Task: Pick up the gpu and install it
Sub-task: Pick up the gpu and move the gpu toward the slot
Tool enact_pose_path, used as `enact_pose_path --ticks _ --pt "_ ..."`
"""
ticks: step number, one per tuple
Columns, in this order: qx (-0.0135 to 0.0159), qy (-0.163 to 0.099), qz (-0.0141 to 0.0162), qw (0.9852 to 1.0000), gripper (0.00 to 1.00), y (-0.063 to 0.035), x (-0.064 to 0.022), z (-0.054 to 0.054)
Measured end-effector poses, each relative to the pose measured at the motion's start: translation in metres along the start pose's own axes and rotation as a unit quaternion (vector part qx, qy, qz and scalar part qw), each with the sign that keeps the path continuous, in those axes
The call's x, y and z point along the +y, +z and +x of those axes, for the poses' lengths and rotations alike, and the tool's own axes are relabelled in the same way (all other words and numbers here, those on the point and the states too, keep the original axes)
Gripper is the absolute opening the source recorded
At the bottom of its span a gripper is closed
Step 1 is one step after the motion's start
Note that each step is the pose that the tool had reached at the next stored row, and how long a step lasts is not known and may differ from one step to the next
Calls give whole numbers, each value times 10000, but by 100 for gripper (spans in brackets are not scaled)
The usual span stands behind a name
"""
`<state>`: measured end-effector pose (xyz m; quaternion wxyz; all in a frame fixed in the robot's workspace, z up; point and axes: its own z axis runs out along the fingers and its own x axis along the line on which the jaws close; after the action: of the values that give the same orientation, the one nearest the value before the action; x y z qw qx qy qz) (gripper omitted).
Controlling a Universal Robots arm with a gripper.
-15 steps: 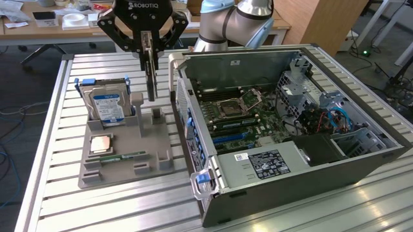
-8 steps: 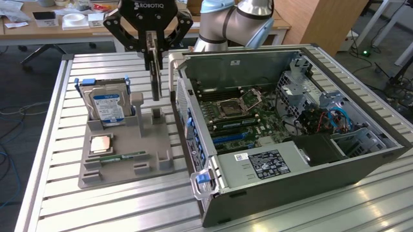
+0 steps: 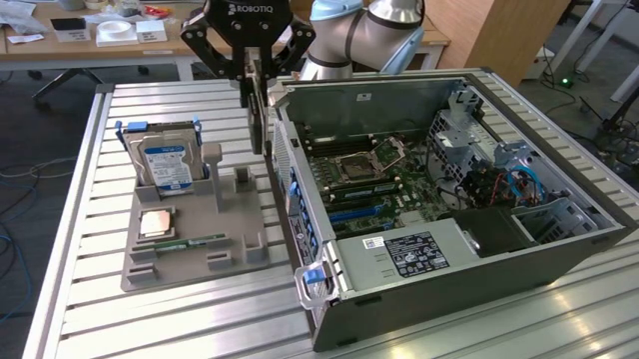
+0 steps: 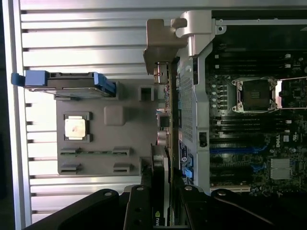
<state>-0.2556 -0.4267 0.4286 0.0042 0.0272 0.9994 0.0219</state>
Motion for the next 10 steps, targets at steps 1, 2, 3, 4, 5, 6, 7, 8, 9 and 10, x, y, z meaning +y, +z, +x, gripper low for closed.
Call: enact_pose_path --ticks 1,2,3,4,5,6,7,8,9,10 --pt "0 0 0 10000 27 0 1 -25" --pt "0 0 0 10000 27 0 3 -52" --pt "0 0 0 10000 27 1 4 -82" --pt "0 1 0 10000 27 1 6 -112" --pt "0 1 0 10000 27 2 8 -145" --pt "0 1 0 10000 27 3 10 -176" --pt "0 0 0 10000 27 3 11 -207" --pt "0 0 0 10000 27 4 13 -239" --pt "0 -1 0 10000 27 4 14 -269" --pt "0 0 1 10000 27 4 16 -297"
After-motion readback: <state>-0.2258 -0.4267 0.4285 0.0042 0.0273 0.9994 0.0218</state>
